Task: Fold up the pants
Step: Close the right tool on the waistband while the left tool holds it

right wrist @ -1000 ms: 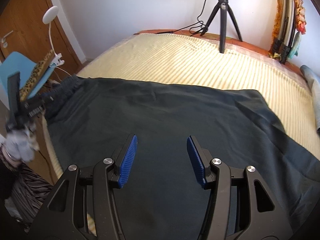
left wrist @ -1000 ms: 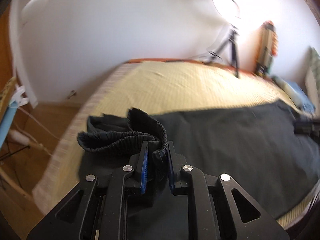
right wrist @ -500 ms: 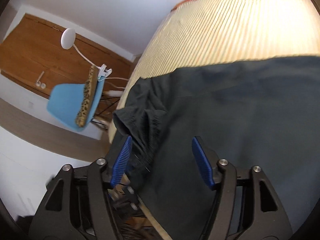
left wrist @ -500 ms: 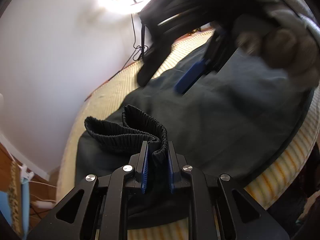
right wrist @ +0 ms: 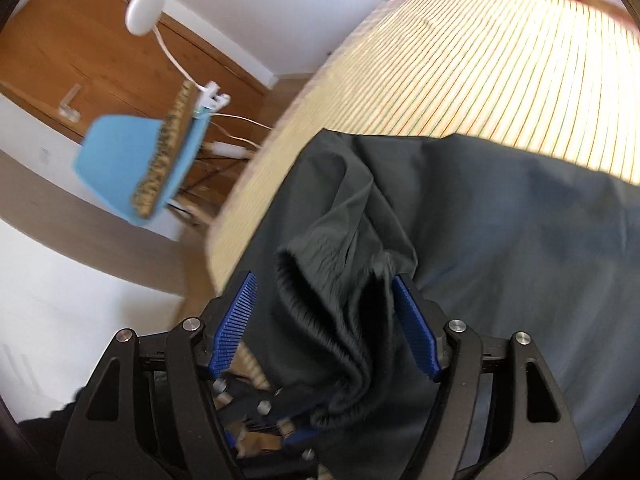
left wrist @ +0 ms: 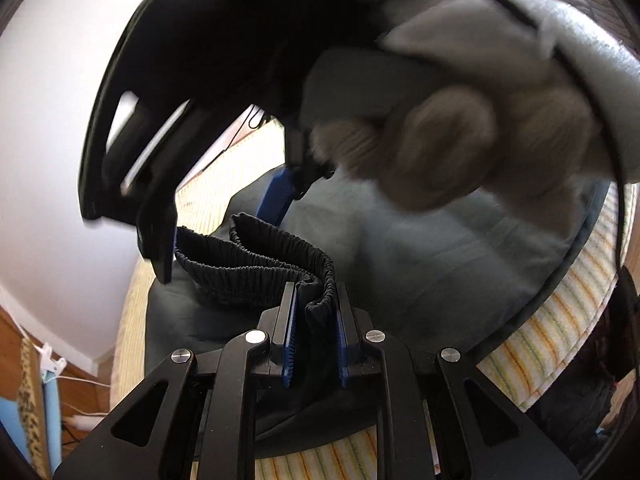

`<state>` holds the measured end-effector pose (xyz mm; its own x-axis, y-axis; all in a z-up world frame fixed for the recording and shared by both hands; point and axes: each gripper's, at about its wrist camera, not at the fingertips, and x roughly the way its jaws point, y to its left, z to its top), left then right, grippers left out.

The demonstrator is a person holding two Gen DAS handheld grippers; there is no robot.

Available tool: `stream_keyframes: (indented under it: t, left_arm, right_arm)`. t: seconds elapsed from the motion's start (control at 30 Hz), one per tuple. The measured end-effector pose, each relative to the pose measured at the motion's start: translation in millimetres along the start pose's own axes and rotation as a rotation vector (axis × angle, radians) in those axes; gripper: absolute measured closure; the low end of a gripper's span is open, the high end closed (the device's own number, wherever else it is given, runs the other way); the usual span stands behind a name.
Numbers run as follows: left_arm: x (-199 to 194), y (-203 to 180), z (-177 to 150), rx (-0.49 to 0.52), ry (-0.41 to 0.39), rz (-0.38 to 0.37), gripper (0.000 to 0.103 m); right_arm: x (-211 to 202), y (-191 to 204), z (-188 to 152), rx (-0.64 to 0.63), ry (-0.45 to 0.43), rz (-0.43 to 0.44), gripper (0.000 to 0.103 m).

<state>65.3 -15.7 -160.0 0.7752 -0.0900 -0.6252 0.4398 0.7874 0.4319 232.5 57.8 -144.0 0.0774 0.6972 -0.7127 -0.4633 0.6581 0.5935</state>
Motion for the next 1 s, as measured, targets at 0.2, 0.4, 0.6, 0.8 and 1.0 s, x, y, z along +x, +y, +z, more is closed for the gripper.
stream_keyframes:
  t: [0.2,0.4,0.6,0.8,1.0]
  left_arm:
    - [-4,8,-2,-0.019,0.000,-0.016,0.088]
    - [-10,15,5,-0.051,-0.016,-0.039,0.088]
    - [-27,16,18,-0.104,-0.066,-0.096,0.088]
    - [-45,17,45,-0.155,-0.133,-0.161,0.088]
    - [-48,8,74,-0.183,-0.156,-0.248,0.088]
  right_arm:
    - [6,-14,7,0.051,0.028,-0.048,0.047]
    - [-9,-36,0,0.150,-0.013,0.016,0.082]
    - [-45,-47,-13,0.190,-0.093,0.055,0.085]
    - [-97,-50,-28,0.193,-0.206,0.050,0.086]
    - [-134,-54,-34,0.181,-0.248,-0.016,0.086]
